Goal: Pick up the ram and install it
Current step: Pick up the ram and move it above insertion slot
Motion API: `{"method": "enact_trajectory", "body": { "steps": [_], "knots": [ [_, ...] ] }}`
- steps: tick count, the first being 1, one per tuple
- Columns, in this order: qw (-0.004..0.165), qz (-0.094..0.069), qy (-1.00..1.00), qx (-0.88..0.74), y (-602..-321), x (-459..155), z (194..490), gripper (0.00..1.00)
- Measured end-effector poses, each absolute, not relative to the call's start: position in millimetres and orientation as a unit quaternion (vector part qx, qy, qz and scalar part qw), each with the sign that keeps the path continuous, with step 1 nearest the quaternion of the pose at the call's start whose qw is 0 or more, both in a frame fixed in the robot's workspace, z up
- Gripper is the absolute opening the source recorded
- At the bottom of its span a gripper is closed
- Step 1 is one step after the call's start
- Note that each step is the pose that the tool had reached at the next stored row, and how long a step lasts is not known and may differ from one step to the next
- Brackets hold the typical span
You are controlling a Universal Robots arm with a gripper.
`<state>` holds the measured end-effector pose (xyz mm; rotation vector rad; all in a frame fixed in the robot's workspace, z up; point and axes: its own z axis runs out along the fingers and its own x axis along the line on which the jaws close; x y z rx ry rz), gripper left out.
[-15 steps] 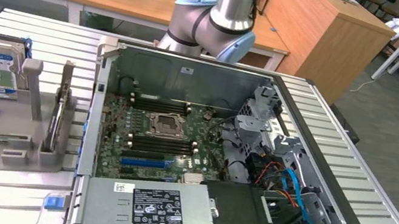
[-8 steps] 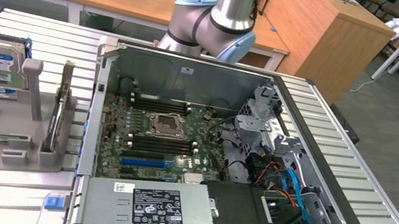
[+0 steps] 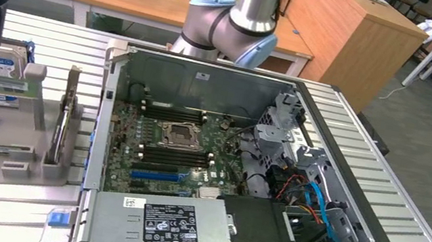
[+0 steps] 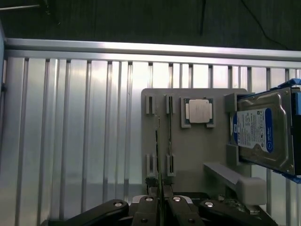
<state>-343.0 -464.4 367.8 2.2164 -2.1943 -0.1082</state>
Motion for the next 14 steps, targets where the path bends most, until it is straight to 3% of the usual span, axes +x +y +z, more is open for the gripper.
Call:
{"method": "enact_trajectory", "body": {
  "steps": [14],
  "knots": [
    [0.01, -0.035, -0.702, 0.711, -465, -310, 368, 0.14]
  ]
}}
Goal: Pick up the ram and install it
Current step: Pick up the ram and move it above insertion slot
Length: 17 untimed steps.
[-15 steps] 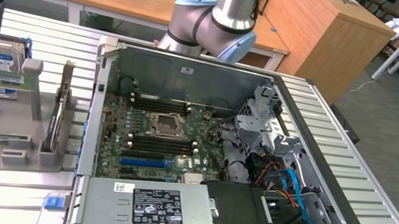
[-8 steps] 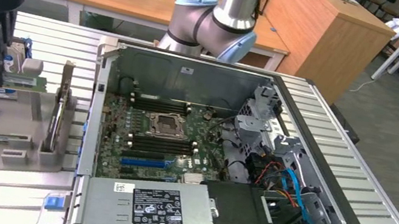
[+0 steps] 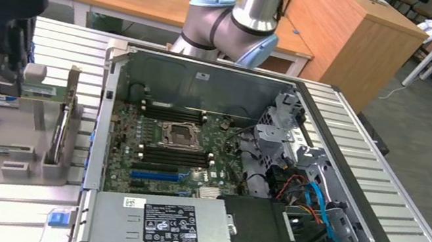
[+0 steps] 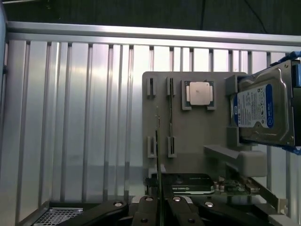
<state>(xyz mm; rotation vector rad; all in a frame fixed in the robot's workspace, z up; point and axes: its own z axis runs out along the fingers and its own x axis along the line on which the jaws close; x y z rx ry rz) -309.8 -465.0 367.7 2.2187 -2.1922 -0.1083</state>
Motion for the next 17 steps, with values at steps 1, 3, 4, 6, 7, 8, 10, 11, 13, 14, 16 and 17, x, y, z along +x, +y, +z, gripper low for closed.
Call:
{"method": "enact_trajectory", "body": {
  "steps": [1, 3, 4, 6, 7, 8, 10, 11, 13, 14, 16, 17],
  "knots": [
    [0.01, -0.035, -0.702, 0.711, -465, -307, 368, 0.14],
    [0.01, -0.035, -0.702, 0.711, -465, -302, 368, 0.14],
    [0.01, -0.035, -0.702, 0.711, -465, -300, 368, 0.14],
    [0.01, -0.035, -0.702, 0.711, -465, -295, 368, 0.14],
    [0.01, -0.035, -0.702, 0.712, -466, -292, 368, 0.14],
    [0.01, -0.035, -0.702, 0.712, -466, -290, 368, 0.14],
    [0.01, -0.035, -0.701, 0.712, -466, -285, 368, 0.14],
    [0.01, -0.035, -0.701, 0.712, -466, -282, 368, 0.14],
    [0.01, -0.035, -0.701, 0.712, -466, -276, 368, 0.14],
    [0.01, -0.035, -0.701, 0.713, -466, -274, 368, 0.14],
    [0.011, -0.035, -0.7, 0.713, -467, -268, 368, 0.14],
    [0.011, -0.035, -0.7, 0.713, -467, -265, 368, 0.14]
  ]
}}
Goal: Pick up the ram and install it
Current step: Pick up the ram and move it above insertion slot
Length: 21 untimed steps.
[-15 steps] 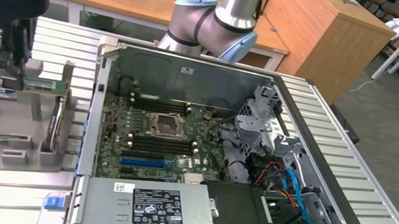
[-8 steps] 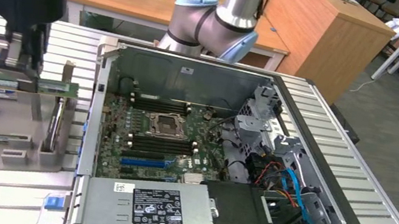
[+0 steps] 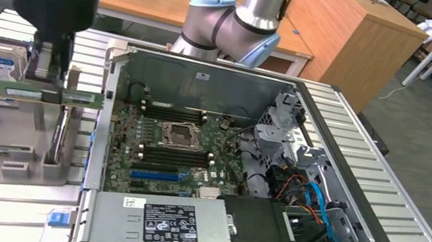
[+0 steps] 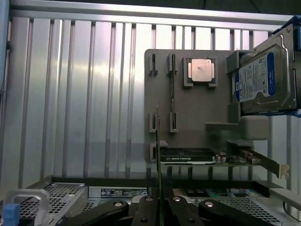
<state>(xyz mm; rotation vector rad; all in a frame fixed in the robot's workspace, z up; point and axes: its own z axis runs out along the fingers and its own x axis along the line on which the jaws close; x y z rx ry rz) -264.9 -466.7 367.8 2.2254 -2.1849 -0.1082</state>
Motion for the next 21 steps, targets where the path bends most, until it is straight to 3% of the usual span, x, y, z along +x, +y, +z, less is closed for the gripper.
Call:
{"method": "enact_trajectory", "body": {
  "steps": [21],
  "knots": [
    [0.011, -0.035, -0.696, 0.717, -470, -203, 368, 0.14]
  ]
}}
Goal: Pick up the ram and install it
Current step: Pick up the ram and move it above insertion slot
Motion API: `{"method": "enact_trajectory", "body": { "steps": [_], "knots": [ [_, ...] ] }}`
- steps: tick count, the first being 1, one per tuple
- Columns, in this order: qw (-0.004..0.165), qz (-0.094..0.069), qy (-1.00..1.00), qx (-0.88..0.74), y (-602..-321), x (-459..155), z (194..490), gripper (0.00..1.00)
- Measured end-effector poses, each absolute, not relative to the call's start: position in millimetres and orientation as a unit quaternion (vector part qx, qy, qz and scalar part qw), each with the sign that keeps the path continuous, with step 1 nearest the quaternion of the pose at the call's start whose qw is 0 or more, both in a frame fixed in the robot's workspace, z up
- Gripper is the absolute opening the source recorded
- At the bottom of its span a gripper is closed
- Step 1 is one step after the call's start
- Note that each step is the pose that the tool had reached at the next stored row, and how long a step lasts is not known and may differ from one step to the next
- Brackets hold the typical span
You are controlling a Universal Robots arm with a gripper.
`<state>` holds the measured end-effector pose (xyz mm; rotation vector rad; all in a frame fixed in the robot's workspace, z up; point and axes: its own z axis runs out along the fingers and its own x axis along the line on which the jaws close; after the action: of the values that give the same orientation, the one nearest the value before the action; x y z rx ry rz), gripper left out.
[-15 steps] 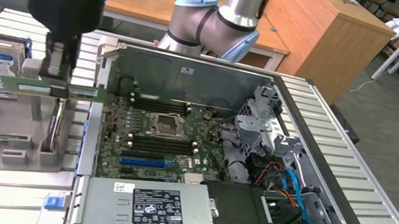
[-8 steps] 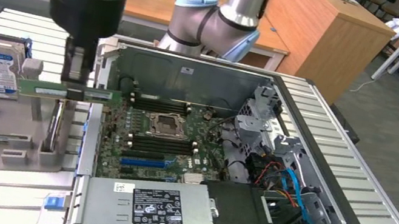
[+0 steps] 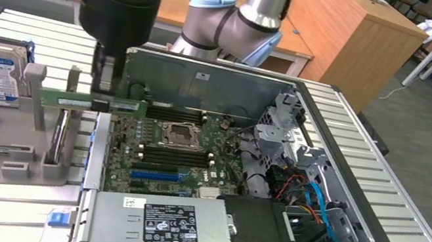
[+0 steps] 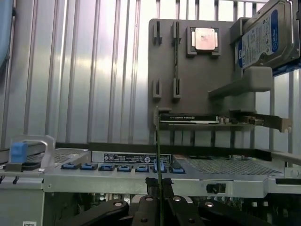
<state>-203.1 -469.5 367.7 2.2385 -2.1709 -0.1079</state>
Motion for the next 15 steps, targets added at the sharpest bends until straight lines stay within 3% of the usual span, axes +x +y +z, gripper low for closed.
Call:
{"method": "enact_trajectory", "body": {
  "steps": [15],
  "knots": [
    [0.011, -0.035, -0.693, 0.72, -472, -159, 368, 0.14]
  ]
}}
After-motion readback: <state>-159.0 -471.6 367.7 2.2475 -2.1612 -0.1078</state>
